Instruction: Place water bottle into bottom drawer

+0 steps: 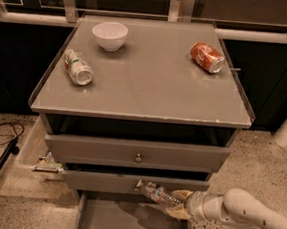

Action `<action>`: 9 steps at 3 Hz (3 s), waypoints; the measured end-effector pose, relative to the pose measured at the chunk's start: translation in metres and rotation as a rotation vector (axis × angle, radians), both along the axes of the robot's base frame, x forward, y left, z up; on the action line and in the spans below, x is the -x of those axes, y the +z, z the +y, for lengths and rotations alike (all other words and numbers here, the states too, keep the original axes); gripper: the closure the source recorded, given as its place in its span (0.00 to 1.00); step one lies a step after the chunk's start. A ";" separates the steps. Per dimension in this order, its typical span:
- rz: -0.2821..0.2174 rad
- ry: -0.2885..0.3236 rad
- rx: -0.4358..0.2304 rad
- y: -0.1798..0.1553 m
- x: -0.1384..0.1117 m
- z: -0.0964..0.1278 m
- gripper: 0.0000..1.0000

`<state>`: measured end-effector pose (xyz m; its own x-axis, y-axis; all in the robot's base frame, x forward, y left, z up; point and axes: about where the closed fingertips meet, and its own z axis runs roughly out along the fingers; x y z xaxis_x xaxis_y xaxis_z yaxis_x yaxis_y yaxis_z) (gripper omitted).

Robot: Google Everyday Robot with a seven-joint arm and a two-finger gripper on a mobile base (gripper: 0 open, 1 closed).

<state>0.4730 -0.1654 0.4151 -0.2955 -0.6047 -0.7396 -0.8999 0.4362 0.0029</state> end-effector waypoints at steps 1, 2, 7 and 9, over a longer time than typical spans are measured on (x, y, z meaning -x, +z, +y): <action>-0.077 0.035 -0.014 -0.019 -0.004 -0.003 1.00; -0.113 0.030 -0.009 -0.030 0.001 -0.014 1.00; 0.007 0.037 0.082 -0.192 0.045 0.029 1.00; -0.021 0.022 0.132 -0.256 0.027 0.033 1.00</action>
Offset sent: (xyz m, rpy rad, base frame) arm -0.0068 -0.0315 -0.0396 -0.0027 -0.1522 0.0149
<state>0.4456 -0.1324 0.1591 -0.2659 -0.7036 -0.6589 -0.9086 0.4112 -0.0725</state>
